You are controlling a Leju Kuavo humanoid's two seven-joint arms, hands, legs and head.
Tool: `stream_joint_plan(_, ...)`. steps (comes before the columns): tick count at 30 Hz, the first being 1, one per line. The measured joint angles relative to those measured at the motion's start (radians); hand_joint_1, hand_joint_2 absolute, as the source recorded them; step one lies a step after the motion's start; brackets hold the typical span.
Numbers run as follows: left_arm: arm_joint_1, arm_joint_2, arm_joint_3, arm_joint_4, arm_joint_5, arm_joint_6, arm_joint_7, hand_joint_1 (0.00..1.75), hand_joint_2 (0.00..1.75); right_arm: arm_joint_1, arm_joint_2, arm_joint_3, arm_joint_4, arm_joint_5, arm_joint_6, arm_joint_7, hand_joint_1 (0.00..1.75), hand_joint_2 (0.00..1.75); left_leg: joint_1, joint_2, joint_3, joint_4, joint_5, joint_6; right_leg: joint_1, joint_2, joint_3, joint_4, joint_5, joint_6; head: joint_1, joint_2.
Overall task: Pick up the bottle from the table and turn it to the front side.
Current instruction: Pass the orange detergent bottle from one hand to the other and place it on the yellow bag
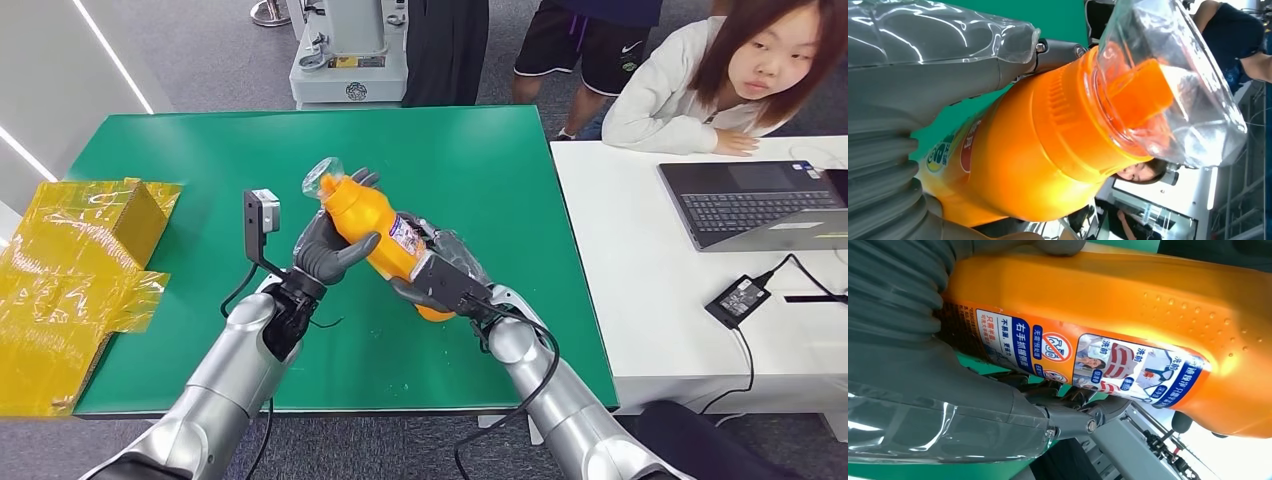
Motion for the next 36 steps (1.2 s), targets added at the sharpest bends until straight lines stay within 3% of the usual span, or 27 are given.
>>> stream_joint_plan(6, 0.012, -0.004, 0.0, 0.0, 0.018, 0.003, 0.005, 0.02, 1.75, 0.002, -0.003, 0.0, 0.011, 0.004, -0.011, 0.002, 1.75, 1.75, 0.0, 0.0, 0.0, 0.0, 0.0, 0.0, 0.0, 0.0, 0.0, 0.0, 0.0, 0.0, 0.0, 0.0)
stream_joint_plan(10, 0.022, -0.01, -0.001, -0.003, 0.035, 0.005, 0.011, 1.75, 1.75, 0.01, -0.008, 0.0, 0.013, 0.007, -0.018, 0.002, 1.75, 1.75, 0.0, 0.0, 0.0, 0.0, 0.0, 0.0, 0.0, 0.0, -0.001, 0.0, 0.0, 0.0, 0.0, 0.0)
stream_joint_plan(33, 0.026, -0.059, -0.042, -0.01, 0.089, 0.049, -0.017, 1.75, 1.75, 0.071, -0.033, -0.029, -0.059, 0.004, -0.041, -0.002, 1.75, 1.75, 0.0, 0.001, 0.0, 0.0, 0.0, 0.0, 0.0, 0.002, -0.002, 0.0, 0.0, 0.0, 0.0, 0.0)
stream_joint_plan(35, 0.022, -0.06, -0.057, -0.01, 0.054, 0.072, -0.041, 1.75, 1.75, 0.085, -0.038, -0.038, -0.076, 0.005, -0.046, -0.001, 1.32, 1.75, 0.0, 0.001, 0.0, 0.0, 0.0, 0.0, 0.0, 0.002, -0.001, 0.0, 0.0, 0.0, 0.0, 0.0)
stream_joint_plan(36, 0.019, -0.059, -0.067, -0.011, 0.024, 0.091, -0.057, 1.75, 1.75, 0.094, -0.042, -0.044, -0.089, 0.006, -0.049, 0.0, 0.88, 1.75, 0.0, 0.001, 0.0, 0.0, 0.0, 0.0, 0.0, 0.001, -0.001, 0.0, 0.0, 0.0, 0.0, 0.0)
